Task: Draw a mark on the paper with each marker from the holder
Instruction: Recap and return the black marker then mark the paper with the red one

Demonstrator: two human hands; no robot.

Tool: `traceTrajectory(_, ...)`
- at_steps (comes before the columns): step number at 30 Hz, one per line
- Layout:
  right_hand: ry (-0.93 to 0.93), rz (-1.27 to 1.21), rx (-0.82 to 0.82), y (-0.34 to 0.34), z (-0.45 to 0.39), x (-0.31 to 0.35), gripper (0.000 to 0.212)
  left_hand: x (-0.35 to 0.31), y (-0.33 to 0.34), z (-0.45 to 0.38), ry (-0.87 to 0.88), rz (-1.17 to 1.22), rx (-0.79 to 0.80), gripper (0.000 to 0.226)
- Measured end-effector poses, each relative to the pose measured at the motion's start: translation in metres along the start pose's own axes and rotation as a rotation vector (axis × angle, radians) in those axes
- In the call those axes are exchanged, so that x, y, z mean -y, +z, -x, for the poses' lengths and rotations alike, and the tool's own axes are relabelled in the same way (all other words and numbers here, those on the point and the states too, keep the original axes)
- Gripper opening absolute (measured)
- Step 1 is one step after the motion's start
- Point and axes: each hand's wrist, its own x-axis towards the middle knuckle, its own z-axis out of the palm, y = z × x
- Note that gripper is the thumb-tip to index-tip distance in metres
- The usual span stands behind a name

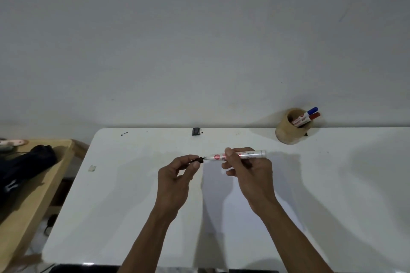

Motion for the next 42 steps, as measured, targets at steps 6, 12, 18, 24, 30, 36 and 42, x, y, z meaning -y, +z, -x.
traceTrajectory(6,0.014,0.017,-0.009,0.001,0.031,-0.001,0.016,0.000,-0.008,0.026,-0.015,0.068,0.050,0.016)
traceTrajectory(12,0.033,-0.011,-0.063,-0.013,0.060,0.002,0.018,-0.001,0.000,0.049,-0.001,0.078,0.180,0.015)
traceTrajectory(18,0.030,-0.058,-0.102,-0.043,0.036,0.019,0.017,-0.026,0.042,0.032,0.018,0.046,0.277,0.013)
traceTrajectory(24,0.070,-0.094,-0.067,-0.044,0.039,0.014,0.016,-0.020,0.039,0.031,0.024,0.010,0.271,0.013)
traceTrajectory(30,0.062,-0.073,-0.067,-0.075,0.032,0.022,0.015,-0.020,0.030,0.027,0.025,-0.022,0.276,0.013)
traceTrajectory(36,-0.115,0.631,0.178,-0.149,-0.005,0.048,0.023,-0.059,0.109,0.006,0.148,-0.161,0.384,0.009)
traceTrajectory(42,-0.217,0.794,0.238,-0.183,-0.040,0.043,0.045,-0.080,0.192,-0.011,0.253,-0.325,0.435,0.019)
